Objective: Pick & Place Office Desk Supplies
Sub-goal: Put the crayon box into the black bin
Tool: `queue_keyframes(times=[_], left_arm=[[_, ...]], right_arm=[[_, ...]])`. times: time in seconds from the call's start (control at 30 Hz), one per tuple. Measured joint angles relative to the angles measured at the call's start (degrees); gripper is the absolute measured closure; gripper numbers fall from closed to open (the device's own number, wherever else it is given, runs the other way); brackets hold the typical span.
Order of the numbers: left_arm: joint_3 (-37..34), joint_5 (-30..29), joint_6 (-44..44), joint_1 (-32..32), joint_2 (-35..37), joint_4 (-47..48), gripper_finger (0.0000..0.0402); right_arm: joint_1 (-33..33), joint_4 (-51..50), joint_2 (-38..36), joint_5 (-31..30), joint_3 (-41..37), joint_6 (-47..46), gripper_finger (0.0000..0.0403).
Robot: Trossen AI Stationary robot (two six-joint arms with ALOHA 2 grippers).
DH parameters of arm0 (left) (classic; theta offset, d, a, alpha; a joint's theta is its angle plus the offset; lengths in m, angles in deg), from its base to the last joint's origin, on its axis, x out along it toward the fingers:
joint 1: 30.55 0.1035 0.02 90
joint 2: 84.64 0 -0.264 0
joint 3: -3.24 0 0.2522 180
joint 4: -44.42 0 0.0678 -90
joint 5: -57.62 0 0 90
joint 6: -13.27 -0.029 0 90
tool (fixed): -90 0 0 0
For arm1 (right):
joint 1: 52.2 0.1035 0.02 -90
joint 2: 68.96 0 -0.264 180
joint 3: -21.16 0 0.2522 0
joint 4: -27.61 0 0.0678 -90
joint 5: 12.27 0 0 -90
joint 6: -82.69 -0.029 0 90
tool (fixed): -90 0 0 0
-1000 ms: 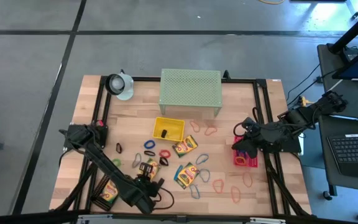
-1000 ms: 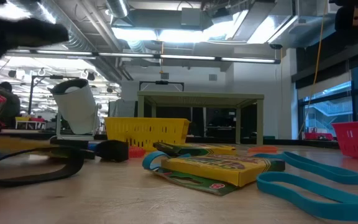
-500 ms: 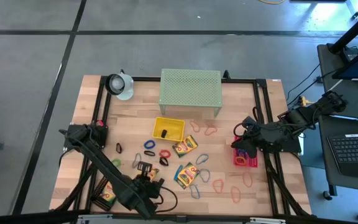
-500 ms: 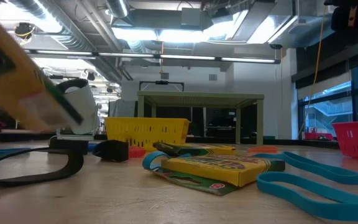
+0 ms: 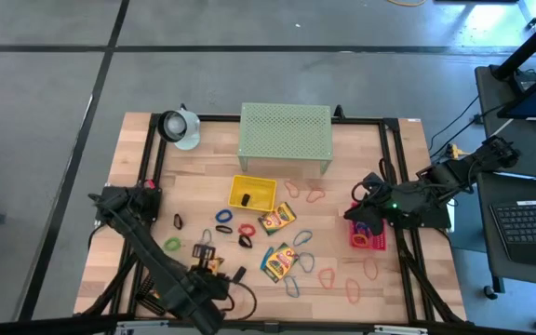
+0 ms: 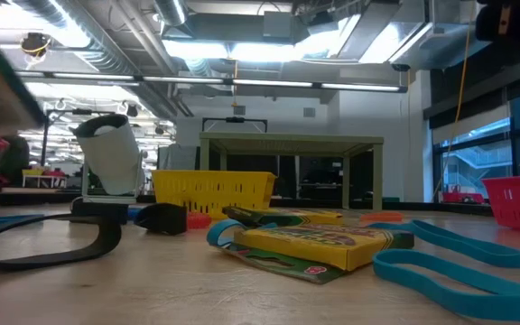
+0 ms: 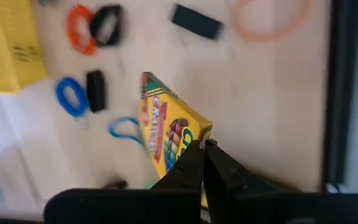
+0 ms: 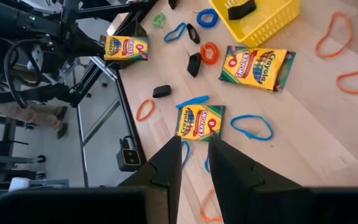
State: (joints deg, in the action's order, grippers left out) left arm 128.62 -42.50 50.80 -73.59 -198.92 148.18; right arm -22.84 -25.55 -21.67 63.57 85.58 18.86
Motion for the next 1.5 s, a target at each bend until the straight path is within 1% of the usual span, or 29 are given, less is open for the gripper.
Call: queue_keyframes(times=[0.1,0.17,0.27,0.37,0.43,0.53,0.63,0.83,1.0,1.13,1.27,1.33,1.5], left_arm=[[0.02,3.61,2.8,-2.24,0.64,-0.04,0.04],[0.02,4.78,6.67,-3.95,1.47,-0.02,0.04],[0.02,5.04,14.15,-6.94,3.23,0.02,0.04],[0.02,3.94,21.06,-9.57,5.04,0.02,0.04],[0.02,3.85,24.3,-10.94,6.1,0.03,0.04],[0.02,4.78,26.71,-12.71,6.82,0.07,0.04],[-0.66,9.02,27.63,-14.25,6.8,-0.08,0.04],[-7.3,11.26,32.65,-17.83,6.72,0.02,0.04],[-11.18,7.86,33.72,-19.15,6.72,0.03,0.04],[-13.35,6.33,31.87,-19.25,6.73,-0.04,0.04],[-14.79,1.63,31.23,-19.29,6.72,-0.17,0.04],[-15.92,0.5,31.22,-19.29,6.72,-0.33,0.04],[-19.66,0.24,27.8,-19.29,6.82,-7.15,0.04]], right_arm=[[0.0,0.04,0.02,-0.46,0.0,0.0,0.0321],[0.0,0.13,0.3,-0.63,-0.02,0.02,0.0321],[0.12,0.48,1.04,-0.61,-0.02,0.04,0.0321],[0.64,0.47,1.84,-0.61,-0.02,0.2,0.0321],[1.03,0.43,2.47,-0.61,-0.02,0.07,0.0321],[1.63,1.1,3.29,-0.61,-0.02,-0.04,0.0321],[2.05,2.31,3.95,-0.59,-0.02,-0.2,0.0321],[3.31,5.89,5.16,-1.7,-0.02,-0.25,0.0321],[4.61,7.18,5.93,-1.85,-0.02,-1.78,0.0321],[5.41,7.3,6.32,-1.95,-0.02,-3.28,0.0321],[5.82,7.27,6.76,-1.95,-0.02,-4.67,0.0321],[5.91,7.27,7.05,-1.97,-0.02,-5.01,0.0321],[6.12,7.59,7.45,-1.95,-0.02,-6.27,0.0321]])
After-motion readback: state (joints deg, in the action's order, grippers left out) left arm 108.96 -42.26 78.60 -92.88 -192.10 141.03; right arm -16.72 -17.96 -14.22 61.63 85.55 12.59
